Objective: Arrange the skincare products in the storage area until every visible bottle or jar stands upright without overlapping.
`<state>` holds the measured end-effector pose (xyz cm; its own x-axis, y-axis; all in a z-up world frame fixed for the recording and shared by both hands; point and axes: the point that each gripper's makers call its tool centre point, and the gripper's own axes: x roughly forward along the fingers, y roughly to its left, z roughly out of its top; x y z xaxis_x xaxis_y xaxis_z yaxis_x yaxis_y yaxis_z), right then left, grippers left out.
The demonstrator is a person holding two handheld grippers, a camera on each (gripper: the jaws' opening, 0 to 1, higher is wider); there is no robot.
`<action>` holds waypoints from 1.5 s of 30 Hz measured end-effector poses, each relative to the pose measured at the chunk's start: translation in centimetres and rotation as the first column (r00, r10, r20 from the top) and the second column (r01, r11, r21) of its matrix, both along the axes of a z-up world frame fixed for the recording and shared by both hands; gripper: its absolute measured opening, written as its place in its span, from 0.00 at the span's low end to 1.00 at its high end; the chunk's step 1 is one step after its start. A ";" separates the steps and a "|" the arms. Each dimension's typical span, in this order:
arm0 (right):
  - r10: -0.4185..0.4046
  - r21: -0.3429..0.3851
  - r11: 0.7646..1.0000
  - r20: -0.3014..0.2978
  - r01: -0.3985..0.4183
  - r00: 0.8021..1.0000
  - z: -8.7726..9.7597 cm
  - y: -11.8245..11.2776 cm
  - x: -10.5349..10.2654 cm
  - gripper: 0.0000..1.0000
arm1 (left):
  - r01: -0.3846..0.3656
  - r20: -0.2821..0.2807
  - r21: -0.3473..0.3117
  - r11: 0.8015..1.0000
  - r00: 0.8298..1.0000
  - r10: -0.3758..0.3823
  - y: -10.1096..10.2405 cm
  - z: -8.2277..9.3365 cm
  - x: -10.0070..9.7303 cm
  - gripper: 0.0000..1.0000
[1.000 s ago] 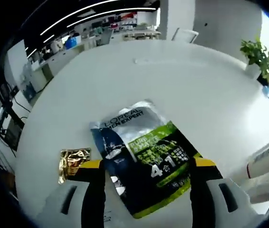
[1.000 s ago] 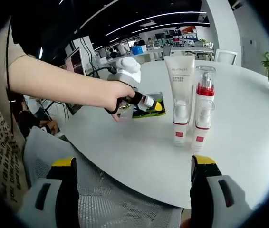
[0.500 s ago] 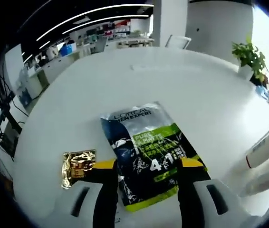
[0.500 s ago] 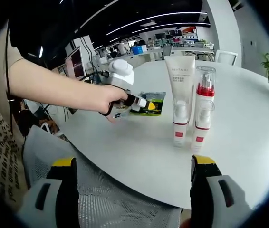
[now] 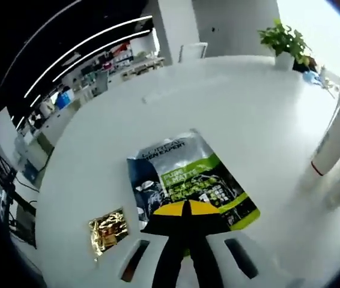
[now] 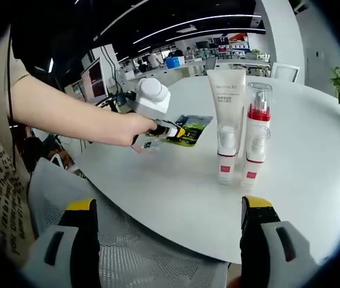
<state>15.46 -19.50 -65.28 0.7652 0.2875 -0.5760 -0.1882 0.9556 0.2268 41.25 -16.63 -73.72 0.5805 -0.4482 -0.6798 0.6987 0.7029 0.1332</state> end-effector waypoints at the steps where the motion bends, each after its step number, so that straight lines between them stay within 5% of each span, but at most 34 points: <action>1: -0.001 0.001 1.000 0.001 0.001 1.000 0.0 0.0 0.0 1.00 | -0.007 -0.010 -0.010 1.000 1.000 0.007 0.1 0.0 0.1 0.00; 10: -0.003 0.001 1.000 0.004 0.003 1.000 0.0 -0.1 0.0 1.00 | -0.011 -0.033 -0.023 1.000 0.999 0.010 0.6 0.0 0.2 0.00; 16: -0.007 0.000 1.000 0.008 0.007 1.000 0.1 -0.1 0.1 1.00 | -0.019 -0.082 -0.006 1.000 0.996 0.019 1.0 0.1 -1.9 0.00; 17: -0.006 0.001 1.000 0.009 0.006 1.000 0.1 -0.1 0.1 1.00 | -0.030 -0.081 -0.007 1.000 0.996 0.030 1.1 0.1 -1.9 0.04; 21: -0.004 -0.001 1.000 0.011 0.004 1.000 0.1 -0.1 0.1 1.00 | -0.130 -0.099 -0.097 0.987 0.988 0.120 0.4 0.8 -0.8 0.45; 27: -0.008 0.001 1.000 0.012 0.008 1.000 0.1 -0.1 0.1 1.00 | -0.162 -0.101 -0.115 0.980 0.983 0.150 -1.1 1.3 1.3 0.78; 32: -0.012 0.005 1.000 0.010 0.012 1.000 0.2 -0.1 0.1 1.00 | -0.200 -0.148 -0.074 0.977 0.971 0.187 -1.1 0.0 2.2 0.92; 37: -0.015 0.006 1.000 0.007 0.015 1.000 0.1 -0.2 0.1 1.00 | -0.235 -0.207 -0.031 0.972 0.952 0.223 -0.7 -1.8 2.2 0.92; 38: -0.016 0.005 1.000 0.005 0.016 1.000 0.1 -0.2 0.1 1.00 | -0.219 -0.172 -0.029 0.975 0.962 0.211 -0.9 -1.4 2.5 0.92; 42: -0.016 0.004 1.000 0.002 0.016 1.000 0.0 -0.2 0.1 1.00 | -0.214 -0.182 -0.024 0.977 0.961 0.206 -1.5 -1.3 2.2 0.91; 45: -0.015 0.004 1.000 -0.001 0.015 1.000 0.0 -0.2 0.1 1.00 | -0.169 -0.166 -0.036 0.985 0.973 0.161 -2.1 -0.9 1.8 0.78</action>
<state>15.53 -19.72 -65.28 0.7691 0.2777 -0.5756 -0.1733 0.9575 0.2304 43.09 -18.74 -74.57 0.5334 -0.3907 -0.7502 0.5820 0.8131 -0.0096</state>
